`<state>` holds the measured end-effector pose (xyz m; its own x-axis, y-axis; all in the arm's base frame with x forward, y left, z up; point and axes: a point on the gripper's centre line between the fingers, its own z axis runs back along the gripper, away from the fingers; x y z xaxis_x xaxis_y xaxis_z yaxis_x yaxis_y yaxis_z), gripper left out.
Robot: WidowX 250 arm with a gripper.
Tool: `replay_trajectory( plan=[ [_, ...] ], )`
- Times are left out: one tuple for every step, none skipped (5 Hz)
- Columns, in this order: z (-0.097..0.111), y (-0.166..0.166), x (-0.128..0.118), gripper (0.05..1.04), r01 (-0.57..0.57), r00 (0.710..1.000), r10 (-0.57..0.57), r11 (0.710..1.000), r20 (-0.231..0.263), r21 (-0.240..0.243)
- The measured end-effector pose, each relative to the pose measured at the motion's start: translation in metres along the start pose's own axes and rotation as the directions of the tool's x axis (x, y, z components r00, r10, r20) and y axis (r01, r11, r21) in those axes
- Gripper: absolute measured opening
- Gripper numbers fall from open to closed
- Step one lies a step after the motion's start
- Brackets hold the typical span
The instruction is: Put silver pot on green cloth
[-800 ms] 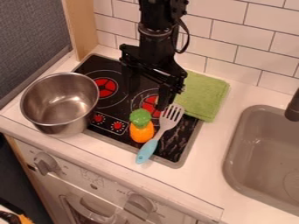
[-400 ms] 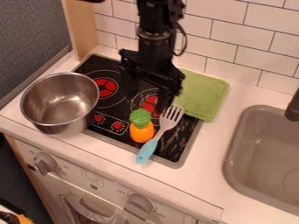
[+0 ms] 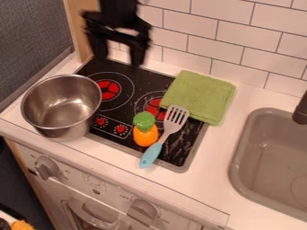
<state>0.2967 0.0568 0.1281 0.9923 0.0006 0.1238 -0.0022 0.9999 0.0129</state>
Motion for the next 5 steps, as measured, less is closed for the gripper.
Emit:
replay_trajectory(
  plan=[
    [-0.004,0.035,-0.019,1.001,-0.066,0.997,0.067,0.997,-0.025,0.029],
    [-0.034,0.040,-0.044,1.001,-0.085,0.993,0.087,0.996,-0.083,0.028],
    [-0.065,0.028,-0.062,1.001,-0.083,0.985,0.082,0.997,-0.150,0.004],
    [-0.076,0.014,-0.065,1.001,-0.057,0.985,0.059,0.998,-0.163,0.015],
    [-0.090,0.022,-0.065,0.936,-0.064,0.982,0.074,0.996,-0.177,0.060]
  ],
)
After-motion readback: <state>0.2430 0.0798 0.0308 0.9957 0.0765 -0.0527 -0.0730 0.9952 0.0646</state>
